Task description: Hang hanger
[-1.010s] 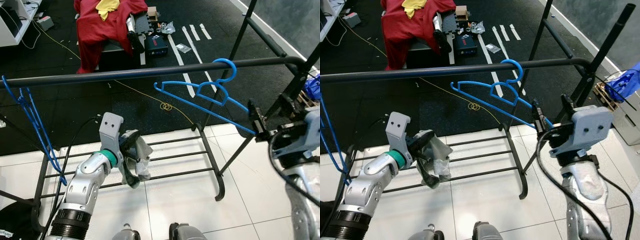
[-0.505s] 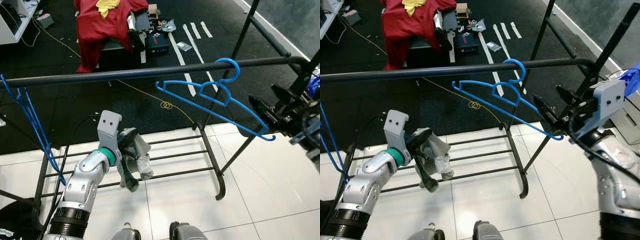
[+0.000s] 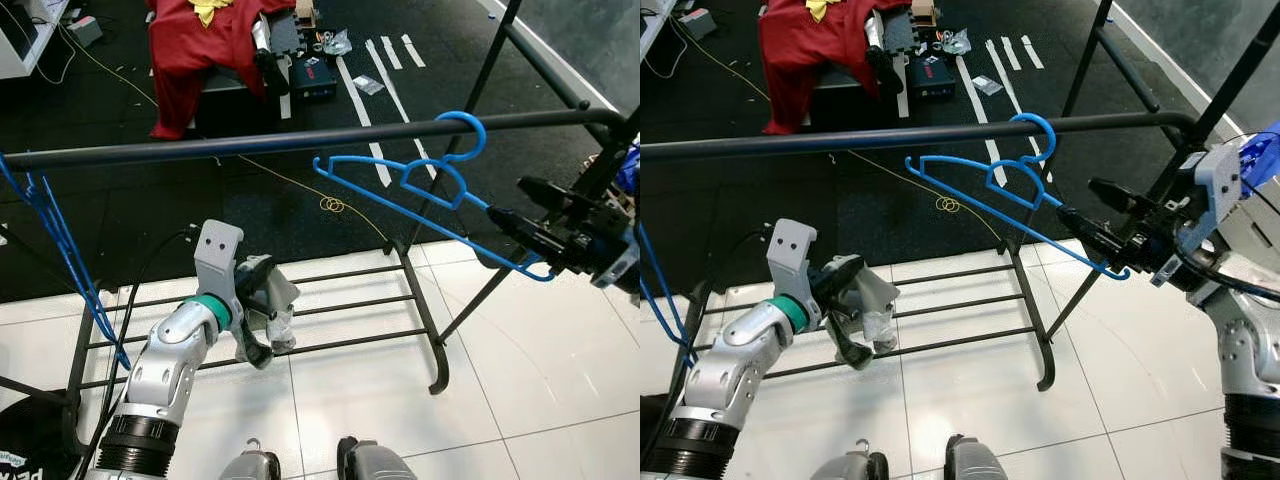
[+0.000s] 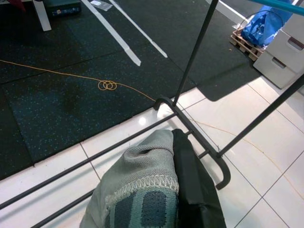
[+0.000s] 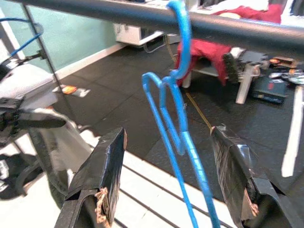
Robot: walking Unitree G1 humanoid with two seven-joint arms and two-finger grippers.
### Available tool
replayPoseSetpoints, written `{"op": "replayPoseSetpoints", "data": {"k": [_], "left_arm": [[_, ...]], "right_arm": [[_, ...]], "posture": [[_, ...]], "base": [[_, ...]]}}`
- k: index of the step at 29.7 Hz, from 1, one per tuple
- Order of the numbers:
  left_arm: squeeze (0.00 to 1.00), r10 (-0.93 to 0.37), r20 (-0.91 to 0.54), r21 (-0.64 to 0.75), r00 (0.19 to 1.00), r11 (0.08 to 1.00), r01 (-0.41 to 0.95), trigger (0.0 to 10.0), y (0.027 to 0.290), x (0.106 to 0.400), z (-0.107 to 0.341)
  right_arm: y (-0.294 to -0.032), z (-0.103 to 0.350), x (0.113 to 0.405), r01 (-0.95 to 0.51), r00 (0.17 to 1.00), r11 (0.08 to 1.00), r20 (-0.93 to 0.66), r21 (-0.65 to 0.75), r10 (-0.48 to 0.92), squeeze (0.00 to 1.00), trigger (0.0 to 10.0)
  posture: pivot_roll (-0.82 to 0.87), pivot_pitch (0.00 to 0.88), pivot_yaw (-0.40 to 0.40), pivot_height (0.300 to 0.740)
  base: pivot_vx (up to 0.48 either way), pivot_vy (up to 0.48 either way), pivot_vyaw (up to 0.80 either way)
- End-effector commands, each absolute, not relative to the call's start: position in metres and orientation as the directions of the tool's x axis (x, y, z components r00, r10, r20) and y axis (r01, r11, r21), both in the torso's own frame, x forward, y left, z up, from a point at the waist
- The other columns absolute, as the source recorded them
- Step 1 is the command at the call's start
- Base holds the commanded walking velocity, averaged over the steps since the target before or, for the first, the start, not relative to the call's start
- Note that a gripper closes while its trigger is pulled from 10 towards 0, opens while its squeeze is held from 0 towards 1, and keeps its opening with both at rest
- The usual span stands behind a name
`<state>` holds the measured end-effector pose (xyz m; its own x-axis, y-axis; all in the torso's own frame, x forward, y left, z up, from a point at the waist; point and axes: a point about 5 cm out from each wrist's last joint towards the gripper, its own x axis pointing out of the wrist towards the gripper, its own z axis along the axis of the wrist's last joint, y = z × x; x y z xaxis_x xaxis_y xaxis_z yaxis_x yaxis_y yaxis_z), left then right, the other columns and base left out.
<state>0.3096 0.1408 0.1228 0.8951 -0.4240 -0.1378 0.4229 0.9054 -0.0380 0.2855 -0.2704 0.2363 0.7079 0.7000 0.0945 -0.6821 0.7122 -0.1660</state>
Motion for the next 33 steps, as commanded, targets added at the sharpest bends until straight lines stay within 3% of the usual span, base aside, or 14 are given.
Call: {"op": "replayPoseSetpoints", "data": {"k": [1, 22, 23, 25, 26, 27, 28, 32, 33], "left_arm": [[0.00, -0.422, -0.159, -0.039, 0.892, 0.906, 0.422, 10.0, 0.143, 0.306, 0.119], [0.00, -0.418, -0.155, -0.031, 0.895, 0.908, 0.419, 10.0, 0.146, 0.305, 0.123], [0.00, -0.418, -0.155, -0.031, 0.895, 0.908, 0.419, 10.0, 0.146, 0.305, 0.123], [0.00, -0.418, -0.154, -0.031, 0.896, 0.908, 0.418, 10.0, 0.145, 0.306, 0.123], [0.00, -0.417, -0.153, -0.030, 0.896, 0.908, 0.417, 10.0, 0.146, 0.306, 0.123], [0.00, -0.417, -0.153, -0.030, 0.896, 0.908, 0.417, 10.0, 0.146, 0.306, 0.123], [0.00, -0.416, -0.151, -0.030, 0.897, 0.909, 0.416, 10.0, 0.146, 0.305, 0.123], [0.00, -0.417, -0.152, -0.027, 0.896, 0.908, 0.418, 10.0, 0.145, 0.305, 0.123], [0.00, -0.417, -0.152, -0.026, 0.896, 0.908, 0.418, 10.0, 0.145, 0.304, 0.123]], "right_arm": [[-0.272, 0.238, 0.289, -0.702, 0.686, 0.688, 0.082, -0.185, 0.723, 0.00, 10.0], [-0.251, 0.241, 0.324, -0.814, 0.549, 0.540, 0.019, -0.212, 0.836, 0.00, 10.0], [-0.249, 0.240, 0.325, -0.818, 0.543, 0.531, 0.006, -0.221, 0.840, 0.00, 9.1], [-0.248, 0.240, 0.326, -0.820, 0.539, 0.524, -0.005, -0.229, 0.842, 0.00, 8.7], [-0.247, 0.239, 0.328, -0.818, 0.541, 0.525, -0.008, -0.235, 0.841, 0.00, 5.9], [-0.247, 0.239, 0.328, -0.818, 0.541, 0.525, -0.008, -0.235, 0.841, 0.00, 5.9], [-0.246, 0.239, 0.332, -0.813, 0.547, 0.529, -0.008, -0.242, 0.837, 0.00, 4.9], [-0.245, 0.238, 0.335, -0.812, 0.546, 0.527, -0.009, -0.249, 0.837, 0.00, 4.5], [-0.244, 0.238, 0.336, -0.814, 0.544, 0.525, -0.011, -0.248, 0.839, 0.00, 3.7]], "posture": [[-0.08, 0.145, 0.053, 0.740], [-0.06, 0.138, 0.041, 0.740], [-0.06, 0.136, 0.039, 0.740], [-0.06, 0.136, 0.039, 0.740], [-0.06, 0.134, 0.036, 0.740], [-0.06, 0.134, 0.036, 0.740], [-0.06, 0.131, 0.034, 0.740], [-0.06, 0.125, 0.031, 0.740], [-0.06, 0.122, 0.030, 0.740]], "base": [[0.000, 0.000, 0.00], [0.000, 0.000, 0.00], [0.000, 0.000, 0.00], [0.000, 0.000, 0.00], [0.000, 0.000, 0.00], [0.000, 0.000, 0.00], [0.000, 0.000, 0.00], [0.000, 0.000, 0.00], [0.000, 0.000, 0.00]]}}
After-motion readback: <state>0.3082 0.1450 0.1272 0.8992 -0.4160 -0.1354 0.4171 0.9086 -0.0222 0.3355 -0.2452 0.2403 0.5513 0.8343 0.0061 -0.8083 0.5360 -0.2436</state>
